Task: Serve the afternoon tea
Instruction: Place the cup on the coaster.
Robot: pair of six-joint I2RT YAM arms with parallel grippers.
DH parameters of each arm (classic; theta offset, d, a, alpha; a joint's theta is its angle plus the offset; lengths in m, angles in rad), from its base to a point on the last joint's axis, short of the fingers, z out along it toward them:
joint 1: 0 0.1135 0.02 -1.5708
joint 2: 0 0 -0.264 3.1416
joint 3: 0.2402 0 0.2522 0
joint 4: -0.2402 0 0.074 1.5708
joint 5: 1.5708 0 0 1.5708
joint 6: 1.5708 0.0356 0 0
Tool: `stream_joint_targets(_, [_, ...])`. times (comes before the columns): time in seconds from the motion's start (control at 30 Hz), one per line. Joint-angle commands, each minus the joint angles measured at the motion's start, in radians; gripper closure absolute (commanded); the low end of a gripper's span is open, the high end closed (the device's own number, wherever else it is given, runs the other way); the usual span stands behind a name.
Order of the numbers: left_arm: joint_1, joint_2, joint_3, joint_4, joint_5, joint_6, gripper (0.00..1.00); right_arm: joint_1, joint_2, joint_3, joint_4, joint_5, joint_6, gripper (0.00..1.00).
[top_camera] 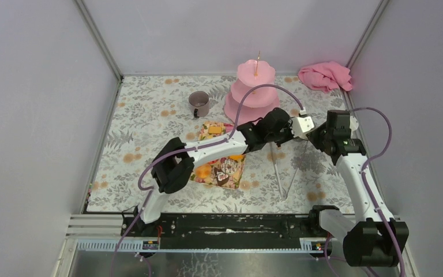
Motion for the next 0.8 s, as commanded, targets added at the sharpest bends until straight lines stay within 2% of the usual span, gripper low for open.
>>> stream_joint_targets(0.0, [-0.011, -0.097, -0.023, 0.257, -0.018, 0.026, 1.00, 0.008, 0.035, 0.059, -0.029, 0.004, -0.030, 0.87])
stream_joint_targets(0.07, [-0.012, -0.103, -0.039, 0.277, -0.018, 0.028, 1.00, 0.008, 0.041, 0.064, -0.027, 0.000, -0.030, 0.99])
stream_joint_targets(0.33, [-0.015, -0.134, -0.112, 0.373, -0.107, 0.011, 1.00, 0.008, 0.053, 0.068, 0.011, -0.042, 0.000, 1.00])
stream_joint_targets(0.37, [-0.014, -0.141, -0.126, 0.389, -0.124, 0.006, 0.98, 0.008, 0.055, 0.069, 0.018, -0.053, 0.004, 1.00])
stream_joint_targets(0.43, [-0.014, -0.153, -0.148, 0.421, -0.157, -0.004, 0.89, 0.008, 0.061, 0.075, 0.026, -0.064, 0.010, 1.00])
stream_joint_targets(0.5, [-0.015, -0.162, -0.164, 0.444, -0.183, -0.012, 0.72, 0.008, 0.063, 0.086, 0.033, -0.067, 0.015, 1.00])
stream_joint_targets(0.6, [-0.014, -0.172, -0.175, 0.468, -0.227, -0.029, 0.53, 0.008, 0.077, 0.110, 0.029, -0.065, 0.016, 1.00])
stream_joint_targets(0.77, [-0.013, -0.197, -0.199, 0.515, -0.288, -0.055, 0.40, 0.012, 0.098, 0.153, 0.022, -0.062, 0.017, 1.00])
